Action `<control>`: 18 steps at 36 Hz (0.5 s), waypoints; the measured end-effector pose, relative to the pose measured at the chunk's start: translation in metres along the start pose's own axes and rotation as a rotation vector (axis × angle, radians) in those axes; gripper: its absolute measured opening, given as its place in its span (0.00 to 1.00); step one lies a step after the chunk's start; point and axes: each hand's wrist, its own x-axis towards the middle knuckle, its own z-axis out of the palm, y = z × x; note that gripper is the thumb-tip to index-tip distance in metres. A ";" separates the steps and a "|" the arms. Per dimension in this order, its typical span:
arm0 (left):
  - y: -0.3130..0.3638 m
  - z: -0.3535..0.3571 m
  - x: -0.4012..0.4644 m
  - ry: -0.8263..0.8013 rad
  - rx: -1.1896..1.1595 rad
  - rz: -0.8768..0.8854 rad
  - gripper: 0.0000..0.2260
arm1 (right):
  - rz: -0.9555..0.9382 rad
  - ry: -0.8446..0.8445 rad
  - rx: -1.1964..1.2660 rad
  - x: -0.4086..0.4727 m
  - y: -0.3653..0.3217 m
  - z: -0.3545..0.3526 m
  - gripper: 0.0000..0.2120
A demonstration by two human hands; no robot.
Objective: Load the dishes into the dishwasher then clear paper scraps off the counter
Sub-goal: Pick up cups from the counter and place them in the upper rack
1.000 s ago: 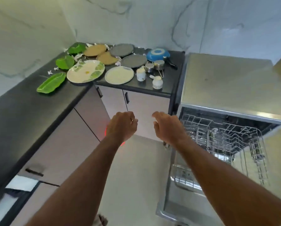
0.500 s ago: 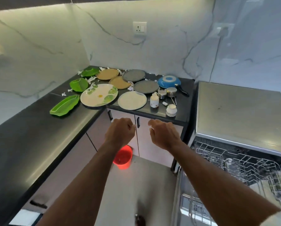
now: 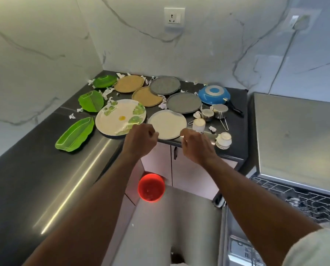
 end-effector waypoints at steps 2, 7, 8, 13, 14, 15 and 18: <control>-0.010 0.005 0.016 0.000 -0.007 -0.013 0.08 | 0.005 -0.002 -0.001 0.012 0.002 0.006 0.06; -0.031 0.024 0.065 -0.010 -0.017 0.020 0.08 | 0.080 0.003 -0.032 0.048 0.016 0.021 0.06; -0.035 0.027 0.075 -0.016 -0.027 0.027 0.08 | 0.099 -0.006 -0.037 0.055 0.019 0.025 0.06; -0.057 0.048 0.125 -0.066 -0.065 0.052 0.08 | 0.220 -0.028 -0.024 0.087 0.036 0.043 0.08; -0.060 0.052 0.135 -0.077 -0.081 0.055 0.07 | 0.240 -0.023 -0.025 0.094 0.038 0.046 0.08; -0.063 0.056 0.146 -0.090 -0.098 0.063 0.07 | 0.255 -0.013 -0.030 0.100 0.039 0.048 0.08; -0.072 0.078 0.171 -0.170 -0.121 0.096 0.07 | 0.315 0.021 -0.026 0.110 0.041 0.052 0.11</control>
